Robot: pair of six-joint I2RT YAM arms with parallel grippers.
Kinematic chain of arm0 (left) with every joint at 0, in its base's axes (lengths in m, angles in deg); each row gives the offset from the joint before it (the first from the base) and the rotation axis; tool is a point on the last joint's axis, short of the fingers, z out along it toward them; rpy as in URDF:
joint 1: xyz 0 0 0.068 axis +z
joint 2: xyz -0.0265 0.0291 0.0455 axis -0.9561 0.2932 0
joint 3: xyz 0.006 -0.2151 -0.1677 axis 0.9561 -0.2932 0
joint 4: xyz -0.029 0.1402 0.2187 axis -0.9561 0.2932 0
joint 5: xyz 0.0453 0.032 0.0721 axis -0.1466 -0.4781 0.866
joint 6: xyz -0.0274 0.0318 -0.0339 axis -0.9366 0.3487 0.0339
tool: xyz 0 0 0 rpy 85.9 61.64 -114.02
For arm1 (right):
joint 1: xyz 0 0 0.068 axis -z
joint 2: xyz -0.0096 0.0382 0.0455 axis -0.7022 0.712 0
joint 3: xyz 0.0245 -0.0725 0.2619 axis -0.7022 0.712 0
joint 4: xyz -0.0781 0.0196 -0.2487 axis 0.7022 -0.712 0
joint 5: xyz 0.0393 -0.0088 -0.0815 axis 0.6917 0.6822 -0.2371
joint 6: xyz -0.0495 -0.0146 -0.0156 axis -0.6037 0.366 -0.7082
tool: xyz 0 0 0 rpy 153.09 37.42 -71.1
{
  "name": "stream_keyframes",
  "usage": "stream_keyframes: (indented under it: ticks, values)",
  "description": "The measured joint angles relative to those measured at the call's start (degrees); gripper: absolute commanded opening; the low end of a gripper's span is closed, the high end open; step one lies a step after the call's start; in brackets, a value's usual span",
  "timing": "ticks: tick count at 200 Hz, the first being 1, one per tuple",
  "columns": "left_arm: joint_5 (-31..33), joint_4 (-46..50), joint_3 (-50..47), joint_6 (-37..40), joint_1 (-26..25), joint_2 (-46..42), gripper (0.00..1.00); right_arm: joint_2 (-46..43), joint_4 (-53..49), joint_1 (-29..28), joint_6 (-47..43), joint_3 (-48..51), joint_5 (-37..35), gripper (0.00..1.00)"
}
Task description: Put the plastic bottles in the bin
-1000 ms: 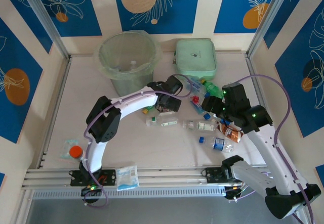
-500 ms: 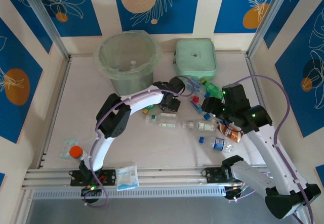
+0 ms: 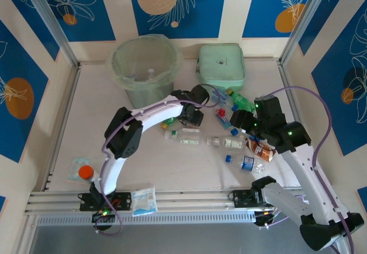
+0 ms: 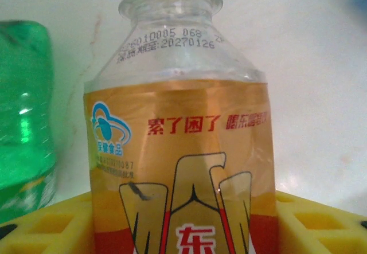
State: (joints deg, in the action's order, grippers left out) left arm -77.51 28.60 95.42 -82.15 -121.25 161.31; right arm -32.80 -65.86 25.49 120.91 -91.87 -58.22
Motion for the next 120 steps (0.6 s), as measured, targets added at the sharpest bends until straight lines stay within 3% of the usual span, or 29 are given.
stream_keyframes:
  ticks: [77, 120]
  values:
    - [1.2, 7.6, 21.1, 3.0, -1.9, -18.6, 0.61, -0.8, 0.0, 2.0, -0.3, 0.0, 0.1, 0.73]
    - [2.8, 9.6, 30.1, 5.4, 5.7, -20.0, 0.6, -1.3, 0.1, 2.0, -0.3, 0.0, 0.7, 0.73]
